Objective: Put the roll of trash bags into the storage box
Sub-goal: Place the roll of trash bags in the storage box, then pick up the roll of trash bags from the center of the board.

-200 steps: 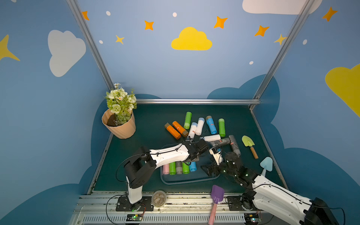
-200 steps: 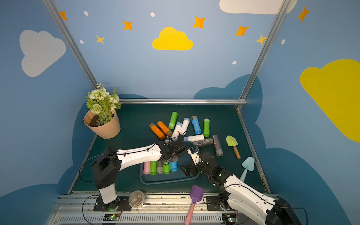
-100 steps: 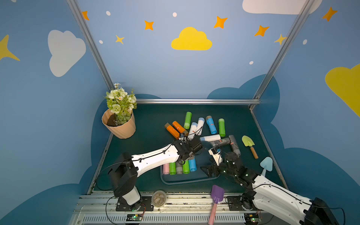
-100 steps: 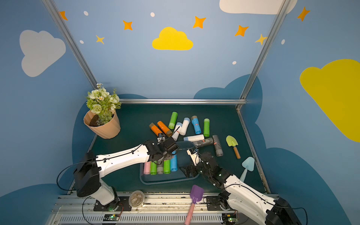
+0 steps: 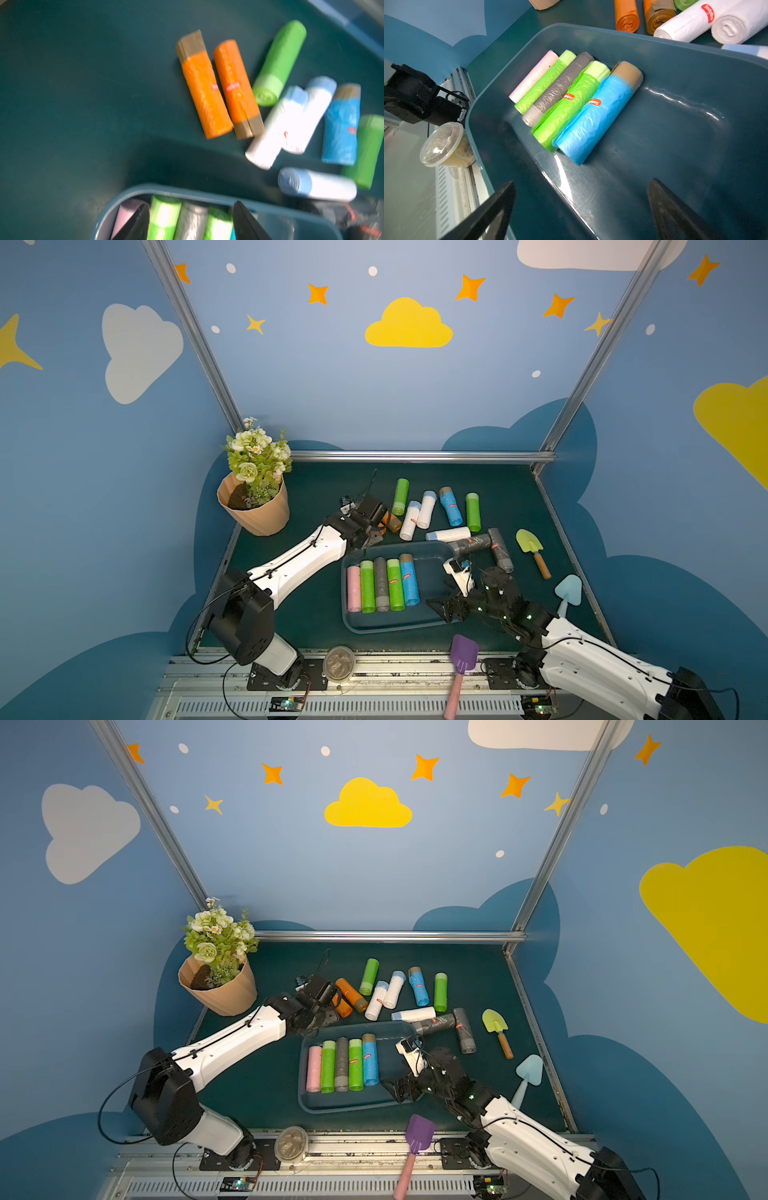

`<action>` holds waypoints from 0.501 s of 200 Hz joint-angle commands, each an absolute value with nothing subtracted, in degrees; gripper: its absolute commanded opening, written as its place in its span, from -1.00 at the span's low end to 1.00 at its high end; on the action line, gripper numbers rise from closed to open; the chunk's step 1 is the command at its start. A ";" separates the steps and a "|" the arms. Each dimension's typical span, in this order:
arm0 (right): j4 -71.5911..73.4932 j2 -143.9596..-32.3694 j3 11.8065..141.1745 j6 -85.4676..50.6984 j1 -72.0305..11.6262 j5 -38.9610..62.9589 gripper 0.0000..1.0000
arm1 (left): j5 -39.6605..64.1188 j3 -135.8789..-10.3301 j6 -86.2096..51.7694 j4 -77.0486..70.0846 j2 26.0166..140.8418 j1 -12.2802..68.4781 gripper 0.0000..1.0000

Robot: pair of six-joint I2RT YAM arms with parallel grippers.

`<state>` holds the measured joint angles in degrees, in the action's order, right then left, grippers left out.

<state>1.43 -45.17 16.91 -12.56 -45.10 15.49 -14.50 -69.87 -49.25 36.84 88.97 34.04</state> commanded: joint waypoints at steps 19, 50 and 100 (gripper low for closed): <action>1.66 -45.60 17.51 -11.84 -46.49 13.95 0.94 | -8.35 -73.43 -49.08 32.22 96.71 28.58 0.30; 1.62 -46.64 18.26 -10.99 -48.03 13.10 0.94 | -2.86 -76.89 -50.07 29.18 103.68 25.70 0.29; 1.20 -45.97 18.20 -10.78 -48.35 11.89 0.94 | -1.36 -82.21 -52.13 26.45 112.60 24.90 0.27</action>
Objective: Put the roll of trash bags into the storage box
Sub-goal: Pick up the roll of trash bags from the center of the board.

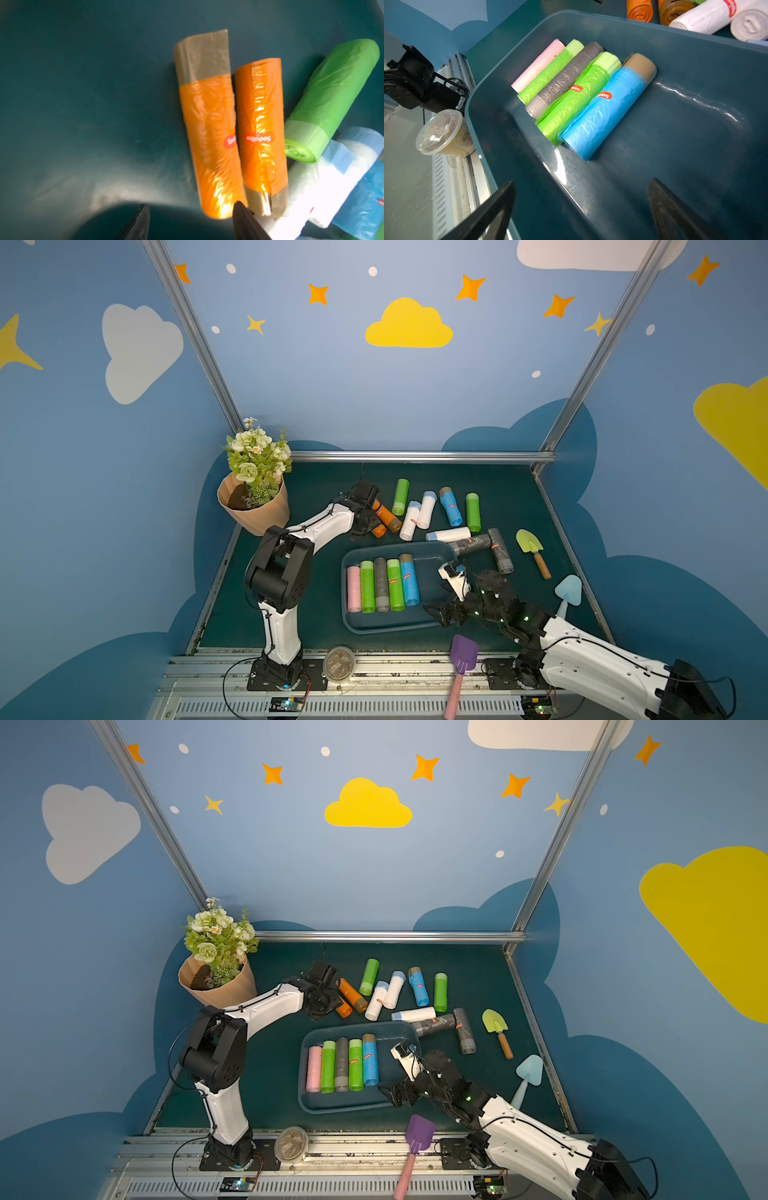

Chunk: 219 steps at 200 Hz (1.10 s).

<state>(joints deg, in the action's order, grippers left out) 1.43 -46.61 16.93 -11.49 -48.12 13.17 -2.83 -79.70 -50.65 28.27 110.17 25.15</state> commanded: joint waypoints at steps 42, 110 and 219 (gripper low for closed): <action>0.88 -44.50 17.75 -11.27 -48.39 10.62 0.94 | -0.64 -85.81 -54.55 25.72 117.42 23.68 0.25; 0.77 -44.56 17.81 -11.33 -48.26 9.76 0.94 | -0.88 -87.26 -55.28 26.65 119.69 22.39 0.17; 0.33 -44.76 17.85 -11.12 -48.17 9.07 0.93 | -1.86 -85.93 -53.43 26.71 119.14 20.30 -0.17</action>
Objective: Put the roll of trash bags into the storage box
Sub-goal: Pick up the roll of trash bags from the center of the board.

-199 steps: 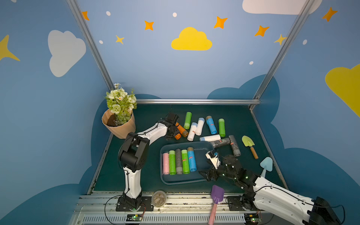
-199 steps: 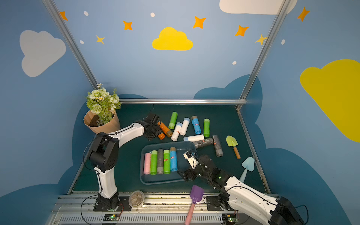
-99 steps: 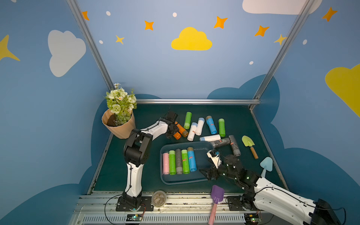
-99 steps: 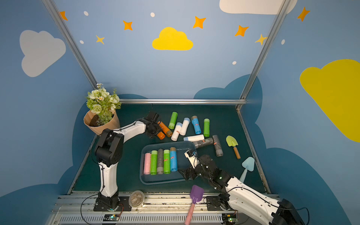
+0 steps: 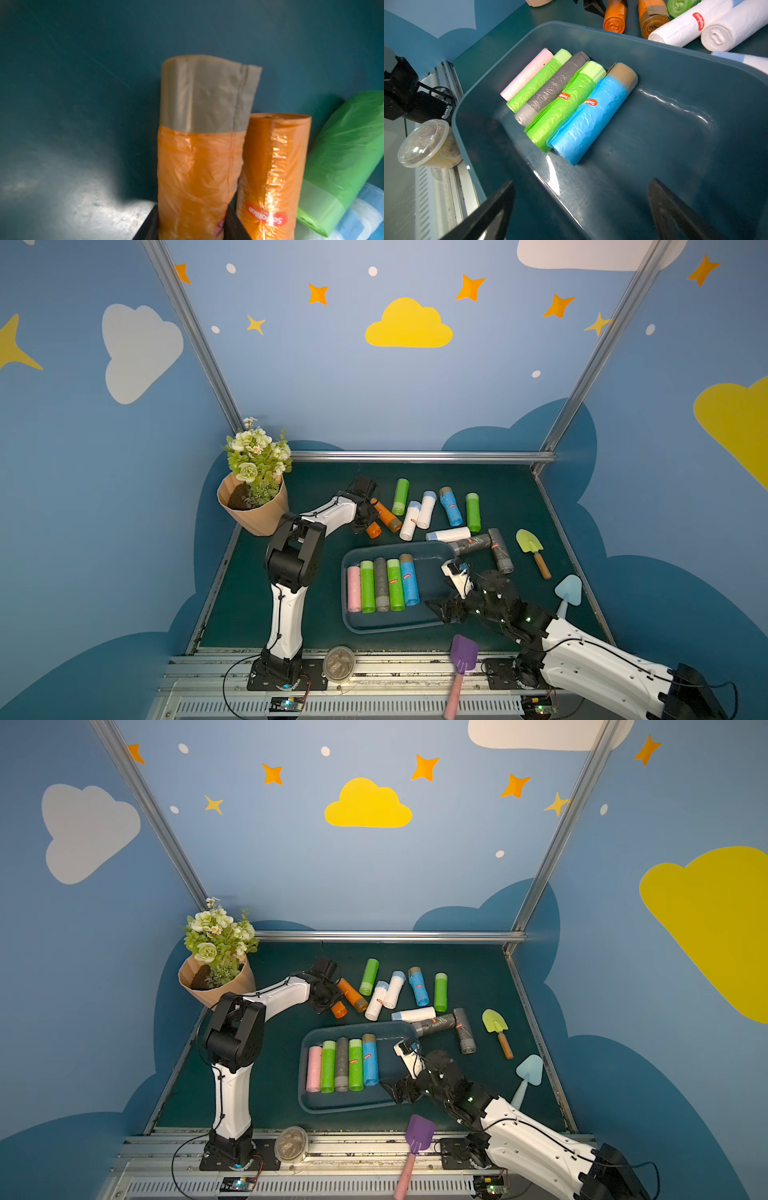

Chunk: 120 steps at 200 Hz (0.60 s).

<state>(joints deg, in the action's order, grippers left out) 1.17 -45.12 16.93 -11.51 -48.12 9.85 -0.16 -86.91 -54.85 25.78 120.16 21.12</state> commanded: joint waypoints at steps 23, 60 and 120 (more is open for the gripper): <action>0.23 -44.40 17.81 -11.20 -48.20 8.88 0.94 | -4.85 -84.87 -50.95 27.78 116.42 19.97 -0.19; 0.09 -44.09 17.84 -11.27 -48.16 8.96 0.94 | -10.25 -83.43 -47.19 30.29 111.11 19.69 -0.19; -0.22 -43.55 17.74 -11.44 -48.09 8.79 0.94 | -12.14 -80.46 -43.17 32.25 101.62 19.82 -0.22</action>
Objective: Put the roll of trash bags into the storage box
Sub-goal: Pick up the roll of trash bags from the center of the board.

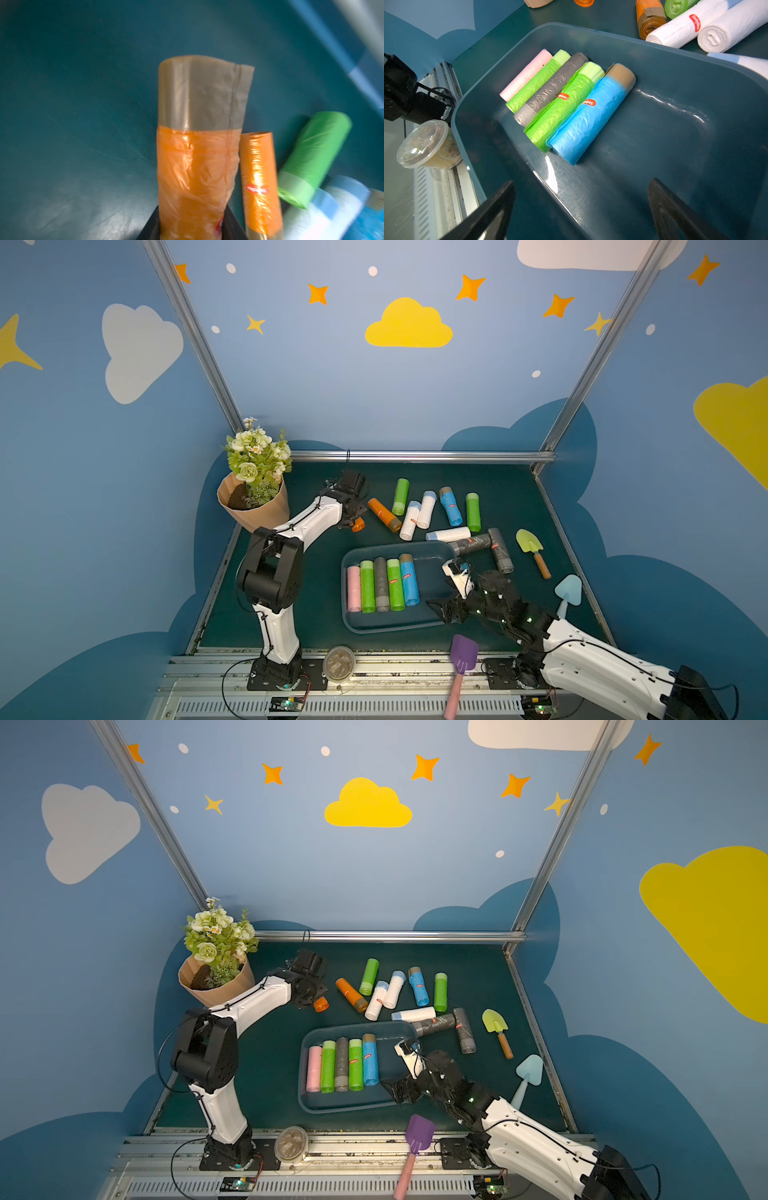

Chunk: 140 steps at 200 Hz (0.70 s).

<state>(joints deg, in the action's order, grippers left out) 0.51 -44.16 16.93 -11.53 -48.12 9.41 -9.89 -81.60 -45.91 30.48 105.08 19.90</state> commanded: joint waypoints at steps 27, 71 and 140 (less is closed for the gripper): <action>-0.28 -43.59 17.68 -11.92 -48.08 8.71 0.94 | -8.26 -77.96 -42.21 32.39 97.70 21.14 -0.22; -1.08 -43.80 17.80 -13.40 -47.39 8.74 0.94 | -6.27 -74.00 -43.13 33.79 91.45 28.69 -0.22; -2.17 -41.30 16.88 -14.98 -45.96 9.52 0.94 | -4.48 -68.82 -49.19 31.59 86.77 42.00 -0.22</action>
